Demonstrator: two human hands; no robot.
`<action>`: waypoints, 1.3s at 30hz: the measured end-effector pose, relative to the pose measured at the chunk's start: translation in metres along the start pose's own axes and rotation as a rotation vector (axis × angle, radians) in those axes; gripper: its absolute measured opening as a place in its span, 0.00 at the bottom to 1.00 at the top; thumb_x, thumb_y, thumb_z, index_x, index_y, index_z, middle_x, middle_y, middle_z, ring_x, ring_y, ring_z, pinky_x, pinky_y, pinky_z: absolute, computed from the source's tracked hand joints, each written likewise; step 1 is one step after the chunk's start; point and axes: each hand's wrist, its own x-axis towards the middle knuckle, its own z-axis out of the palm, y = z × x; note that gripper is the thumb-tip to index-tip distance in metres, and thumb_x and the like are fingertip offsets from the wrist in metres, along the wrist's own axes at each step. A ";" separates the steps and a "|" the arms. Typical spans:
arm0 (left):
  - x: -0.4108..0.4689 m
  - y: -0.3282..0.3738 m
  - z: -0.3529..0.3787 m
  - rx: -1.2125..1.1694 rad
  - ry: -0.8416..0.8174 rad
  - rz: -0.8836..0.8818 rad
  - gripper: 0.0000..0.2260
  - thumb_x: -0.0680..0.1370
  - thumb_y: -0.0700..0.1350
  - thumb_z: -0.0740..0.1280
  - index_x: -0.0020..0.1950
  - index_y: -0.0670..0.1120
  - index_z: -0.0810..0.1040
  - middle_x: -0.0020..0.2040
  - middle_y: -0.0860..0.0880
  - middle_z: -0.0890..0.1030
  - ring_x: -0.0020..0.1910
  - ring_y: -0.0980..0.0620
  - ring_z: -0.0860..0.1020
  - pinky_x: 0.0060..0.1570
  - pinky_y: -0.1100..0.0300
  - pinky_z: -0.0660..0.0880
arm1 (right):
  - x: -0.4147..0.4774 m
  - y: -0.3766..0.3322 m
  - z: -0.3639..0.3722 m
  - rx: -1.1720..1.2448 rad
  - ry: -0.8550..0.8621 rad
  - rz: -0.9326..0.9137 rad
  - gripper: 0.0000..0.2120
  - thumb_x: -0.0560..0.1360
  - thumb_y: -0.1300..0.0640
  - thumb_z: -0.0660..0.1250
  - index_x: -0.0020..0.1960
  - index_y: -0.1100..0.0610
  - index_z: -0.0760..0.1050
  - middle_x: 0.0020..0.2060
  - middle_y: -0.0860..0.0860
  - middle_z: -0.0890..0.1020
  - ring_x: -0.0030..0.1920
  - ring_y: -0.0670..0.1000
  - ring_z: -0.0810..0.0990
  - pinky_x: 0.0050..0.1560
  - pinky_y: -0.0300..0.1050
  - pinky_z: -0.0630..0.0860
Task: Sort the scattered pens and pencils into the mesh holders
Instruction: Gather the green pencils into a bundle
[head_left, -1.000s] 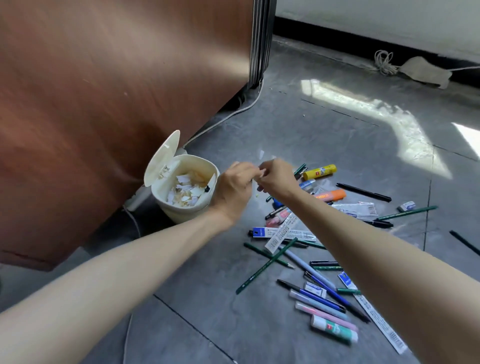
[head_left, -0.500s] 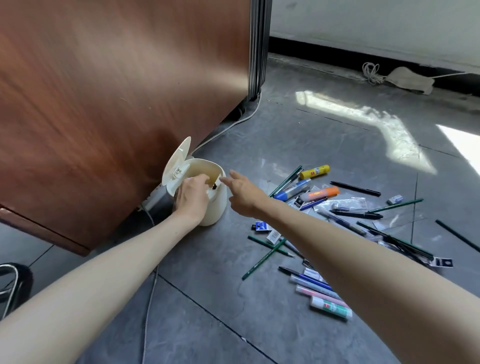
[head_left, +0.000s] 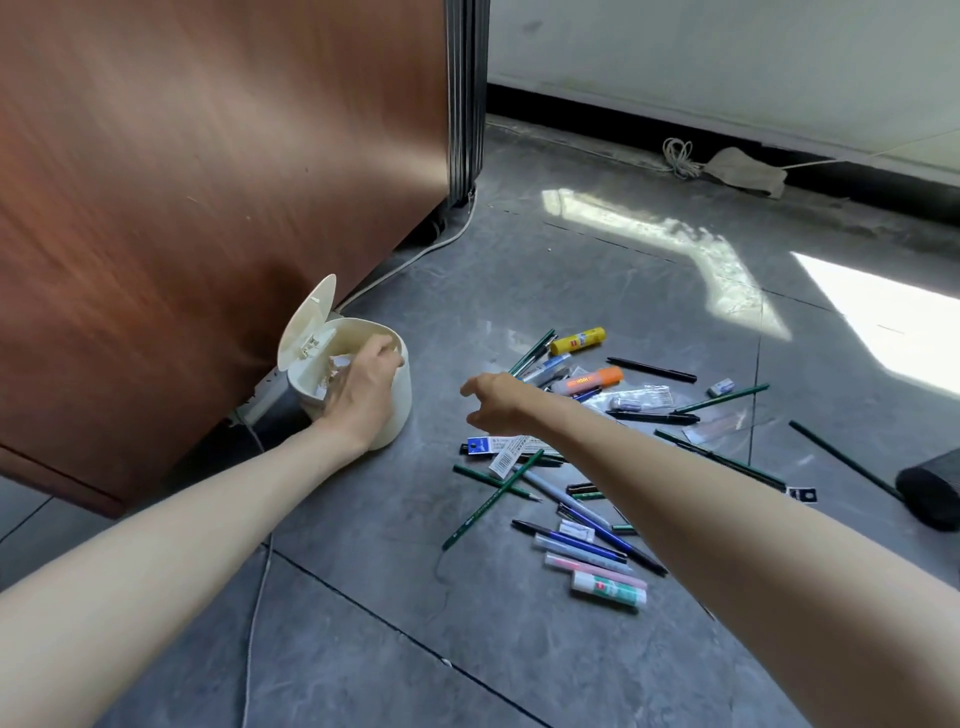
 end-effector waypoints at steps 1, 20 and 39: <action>-0.001 0.006 -0.001 0.024 0.035 0.076 0.10 0.74 0.32 0.59 0.51 0.38 0.77 0.55 0.41 0.76 0.52 0.41 0.75 0.44 0.54 0.69 | -0.003 0.001 -0.002 -0.029 -0.024 0.002 0.23 0.78 0.61 0.59 0.72 0.57 0.65 0.68 0.58 0.71 0.66 0.57 0.71 0.64 0.45 0.68; -0.029 0.325 0.106 0.549 -0.948 0.829 0.07 0.76 0.43 0.65 0.49 0.40 0.76 0.40 0.45 0.80 0.37 0.47 0.78 0.42 0.54 0.77 | -0.227 0.214 0.001 -0.133 -0.087 0.449 0.16 0.78 0.58 0.59 0.65 0.60 0.70 0.59 0.60 0.77 0.56 0.59 0.76 0.48 0.46 0.72; -0.168 0.325 0.275 0.181 -0.599 1.252 0.22 0.55 0.37 0.78 0.47 0.36 0.79 0.53 0.28 0.77 0.43 0.32 0.80 0.38 0.44 0.78 | -0.422 0.361 0.211 0.347 0.250 1.494 0.29 0.76 0.60 0.61 0.74 0.60 0.54 0.75 0.64 0.43 0.75 0.63 0.48 0.72 0.53 0.55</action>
